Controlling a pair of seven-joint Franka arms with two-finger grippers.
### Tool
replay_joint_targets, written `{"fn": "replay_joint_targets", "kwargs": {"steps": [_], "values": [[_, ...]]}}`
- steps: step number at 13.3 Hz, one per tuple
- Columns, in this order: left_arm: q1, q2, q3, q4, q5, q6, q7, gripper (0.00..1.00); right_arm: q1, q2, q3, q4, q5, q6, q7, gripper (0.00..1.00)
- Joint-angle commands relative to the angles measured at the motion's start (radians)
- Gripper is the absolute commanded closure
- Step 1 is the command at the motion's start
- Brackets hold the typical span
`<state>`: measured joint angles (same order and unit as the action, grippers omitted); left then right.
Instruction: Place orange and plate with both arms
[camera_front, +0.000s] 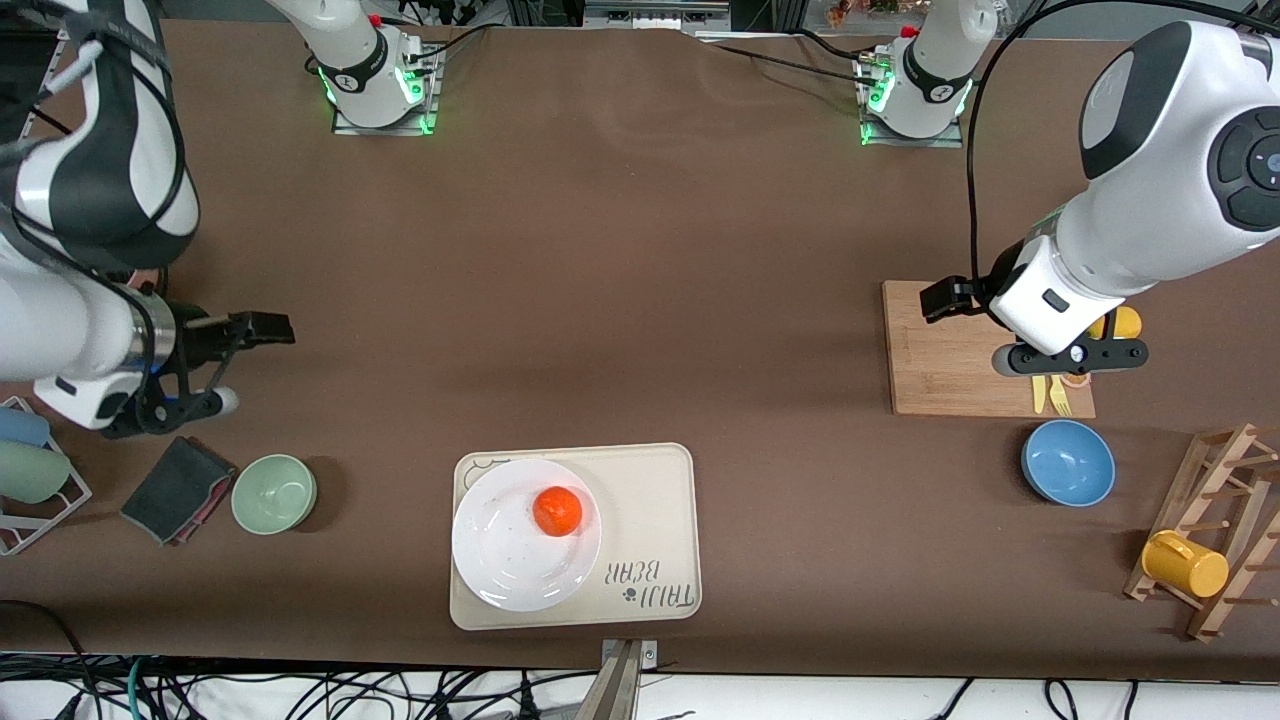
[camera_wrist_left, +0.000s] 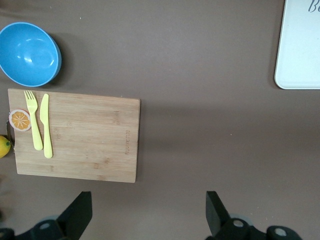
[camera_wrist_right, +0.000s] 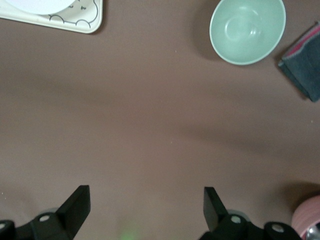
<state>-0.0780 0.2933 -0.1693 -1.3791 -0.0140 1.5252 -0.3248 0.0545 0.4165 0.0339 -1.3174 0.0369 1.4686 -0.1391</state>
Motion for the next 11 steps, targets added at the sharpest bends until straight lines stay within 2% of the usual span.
{"fn": "replay_joint_targets", "kwargs": {"steps": [1,3,4,6,8,11], "values": [[0.006,-0.010,-0.004,-0.005,0.023,-0.004,0.026,0.00,0.005,-0.137,-0.002,-0.155,-0.017,0.024,0.021,0.00],[0.006,-0.010,-0.004,-0.005,0.022,-0.004,0.026,0.00,-0.004,-0.197,-0.008,-0.184,-0.012,0.019,0.056,0.00],[0.006,-0.010,-0.004,-0.005,0.022,-0.004,0.026,0.00,-0.001,-0.232,-0.031,-0.195,-0.014,0.022,0.064,0.00],[0.006,-0.010,-0.004,-0.005,0.022,-0.002,0.024,0.00,0.021,-0.336,-0.065,-0.282,-0.012,0.036,0.065,0.00],[0.006,-0.010,-0.004,-0.005,0.022,-0.004,0.026,0.00,0.024,-0.349,-0.084,-0.293,-0.023,0.044,0.058,0.00],[0.006,-0.010,-0.004,-0.005,0.022,-0.004,0.026,0.00,0.025,-0.354,-0.091,-0.289,-0.095,0.064,0.065,0.00]]}}
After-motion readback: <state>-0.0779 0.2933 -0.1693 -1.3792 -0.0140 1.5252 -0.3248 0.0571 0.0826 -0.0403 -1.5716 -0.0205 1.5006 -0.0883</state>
